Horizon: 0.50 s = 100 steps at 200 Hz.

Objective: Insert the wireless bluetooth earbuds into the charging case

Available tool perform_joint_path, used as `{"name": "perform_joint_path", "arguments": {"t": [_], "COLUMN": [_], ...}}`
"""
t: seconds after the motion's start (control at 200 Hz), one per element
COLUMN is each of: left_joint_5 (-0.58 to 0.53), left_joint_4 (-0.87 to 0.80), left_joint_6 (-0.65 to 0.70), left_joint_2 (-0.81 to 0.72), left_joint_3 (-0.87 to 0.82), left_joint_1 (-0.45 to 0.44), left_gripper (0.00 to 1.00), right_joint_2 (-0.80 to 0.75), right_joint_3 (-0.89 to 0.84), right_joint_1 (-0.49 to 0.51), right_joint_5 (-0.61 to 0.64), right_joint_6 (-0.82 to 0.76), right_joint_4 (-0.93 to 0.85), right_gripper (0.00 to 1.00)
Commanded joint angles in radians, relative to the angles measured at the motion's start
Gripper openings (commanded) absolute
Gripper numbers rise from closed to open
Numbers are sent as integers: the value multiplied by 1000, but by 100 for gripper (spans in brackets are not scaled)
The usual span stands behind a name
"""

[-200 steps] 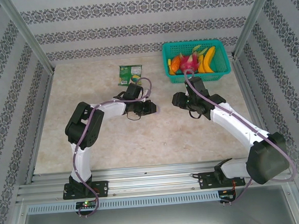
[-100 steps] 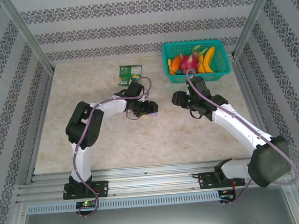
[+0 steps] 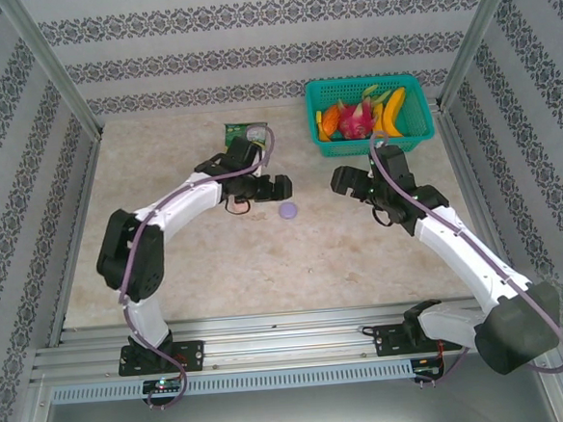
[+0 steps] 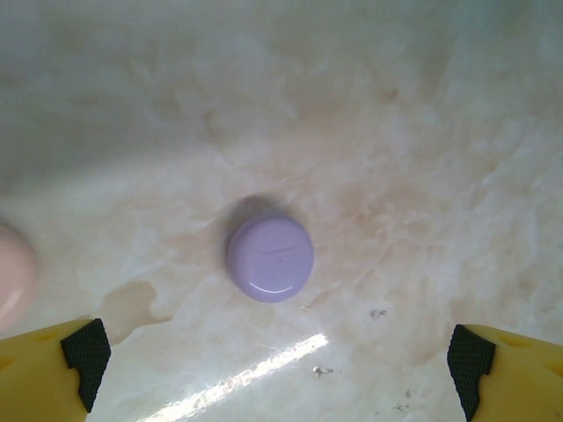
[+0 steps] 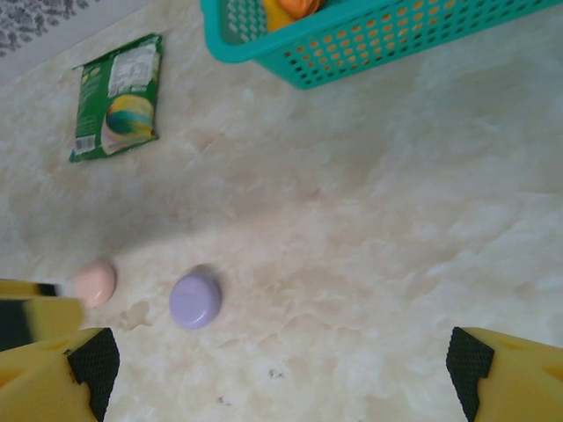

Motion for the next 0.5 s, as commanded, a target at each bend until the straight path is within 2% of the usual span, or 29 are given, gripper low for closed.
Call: {"name": "perform_joint_path", "arguments": {"t": [0.0,0.145,0.31,0.4,0.495], "left_joint_5": [-153,-369,-597,-686,-773], "left_joint_4": [-48,68,459,630,652], "left_joint_6": [82,144,291,404,475], "left_joint_2": [-112,-263,-466,-531,-548], "left_joint_3": [4,-120,-427,-560,-615], "left_joint_1": [4,3,3,4,9], "left_gripper": [100,100,100,100,100], "right_joint_2": [-25,-41,-45,-16,4], "right_joint_3": [-20,-102,-254,-295,-323], "right_joint_1": [-14,-20,-33,-74,-122], "right_joint_5": [151,387,642,660,615], "right_joint_6": [-65,-118,-222,-250,-264], "right_joint_4": [-22,47,233,286,345], "right_gripper": [98,98,98,98,98]}}
